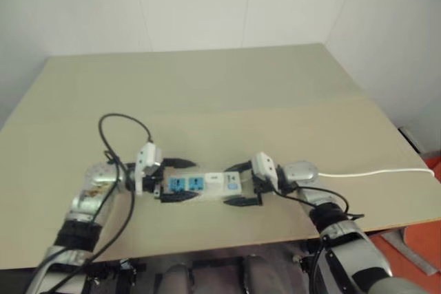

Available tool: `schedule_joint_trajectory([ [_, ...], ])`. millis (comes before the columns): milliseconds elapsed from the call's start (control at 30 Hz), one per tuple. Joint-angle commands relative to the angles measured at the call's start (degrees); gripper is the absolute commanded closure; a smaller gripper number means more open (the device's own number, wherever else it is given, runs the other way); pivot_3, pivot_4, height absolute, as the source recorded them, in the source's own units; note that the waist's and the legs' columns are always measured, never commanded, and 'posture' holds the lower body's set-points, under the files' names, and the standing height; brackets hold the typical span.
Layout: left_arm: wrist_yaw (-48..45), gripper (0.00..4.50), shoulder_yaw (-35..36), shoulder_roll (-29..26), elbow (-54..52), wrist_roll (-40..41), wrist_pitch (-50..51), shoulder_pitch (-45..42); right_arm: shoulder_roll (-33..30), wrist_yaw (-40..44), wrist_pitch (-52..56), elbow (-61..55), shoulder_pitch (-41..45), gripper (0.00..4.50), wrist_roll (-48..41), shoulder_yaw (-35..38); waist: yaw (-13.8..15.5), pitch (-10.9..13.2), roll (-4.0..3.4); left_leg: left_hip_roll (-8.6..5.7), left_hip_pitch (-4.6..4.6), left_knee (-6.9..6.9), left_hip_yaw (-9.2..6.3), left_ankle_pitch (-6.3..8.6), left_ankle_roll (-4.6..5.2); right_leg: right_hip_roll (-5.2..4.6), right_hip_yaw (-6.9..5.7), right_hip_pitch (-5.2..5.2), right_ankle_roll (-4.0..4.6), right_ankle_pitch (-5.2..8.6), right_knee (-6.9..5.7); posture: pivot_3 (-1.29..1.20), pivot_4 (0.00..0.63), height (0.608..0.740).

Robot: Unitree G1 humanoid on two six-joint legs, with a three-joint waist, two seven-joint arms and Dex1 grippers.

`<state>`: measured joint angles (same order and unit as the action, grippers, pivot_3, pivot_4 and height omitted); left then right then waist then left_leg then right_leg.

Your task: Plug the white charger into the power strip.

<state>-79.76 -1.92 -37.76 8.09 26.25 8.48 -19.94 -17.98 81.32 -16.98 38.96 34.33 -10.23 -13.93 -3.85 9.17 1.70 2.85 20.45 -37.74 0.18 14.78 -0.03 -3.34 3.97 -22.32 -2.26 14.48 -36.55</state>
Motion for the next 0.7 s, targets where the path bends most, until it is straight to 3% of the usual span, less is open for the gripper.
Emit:
schedule_joint_trajectory([
  [33, -0.7, 0.00, 3.7, -3.4, -4.2, 2.6, 2.3, -1.6, -3.0, 0.8, 2.5, -0.8, 0.2, 0.02, -0.6, 1.8, 0.0, 0.1, 0.01, 0.00, 0.03, 0.00, 0.00, 0.00, 0.00, -0.02, -0.01, -0.02, 0.16, -0.09, 0.02, 0.00, 0.150, 0.740],
  [133, -2.6, 0.00, 6.0, -7.5, -5.1, 3.9, 4.0, -2.4, -7.5, 1.9, 3.8, -6.0, -0.1, 0.02, -3.1, 4.9, 0.8, 0.4, -0.04, -0.02, 0.47, -0.01, 0.00, 0.00, -0.01, -0.05, -0.06, -0.42, 0.17, -0.11, 0.03, 0.00, 0.150, 0.740],
  [300, -4.7, 0.00, 8.7, -13.1, -4.5, 4.6, 6.1, -2.4, -16.4, 2.6, 10.9, -16.1, -3.5, 0.02, -9.0, 11.0, 1.7, 0.5, -0.10, -0.04, 2.00, -0.11, 0.01, -0.02, -0.02, -0.07, -0.07, -2.03, 0.14, -0.11, -0.18, 0.00, 0.150, 0.740],
  [467, -4.7, 0.00, 12.5, -17.8, -4.4, 3.6, 5.7, 2.8, -24.7, 1.3, 16.3, -24.5, -9.8, 0.02, -12.9, 17.8, 1.6, 0.5, -0.19, -0.02, 2.16, -0.06, 0.06, 0.20, 0.28, -0.08, -0.09, -2.07, 0.13, -0.10, -0.02, 0.00, 0.150, 0.740],
  [700, -6.3, 0.00, 19.5, -23.3, -9.5, 4.8, 7.3, 13.3, -30.9, 0.6, 19.0, -29.5, -16.2, 0.02, -16.0, 24.2, 1.8, 0.6, -0.21, -0.01, 2.33, -0.07, 0.11, 0.32, 0.42, -0.10, -0.12, -2.06, 0.07, -0.06, 0.56, 0.00, 0.150, 0.740],
])
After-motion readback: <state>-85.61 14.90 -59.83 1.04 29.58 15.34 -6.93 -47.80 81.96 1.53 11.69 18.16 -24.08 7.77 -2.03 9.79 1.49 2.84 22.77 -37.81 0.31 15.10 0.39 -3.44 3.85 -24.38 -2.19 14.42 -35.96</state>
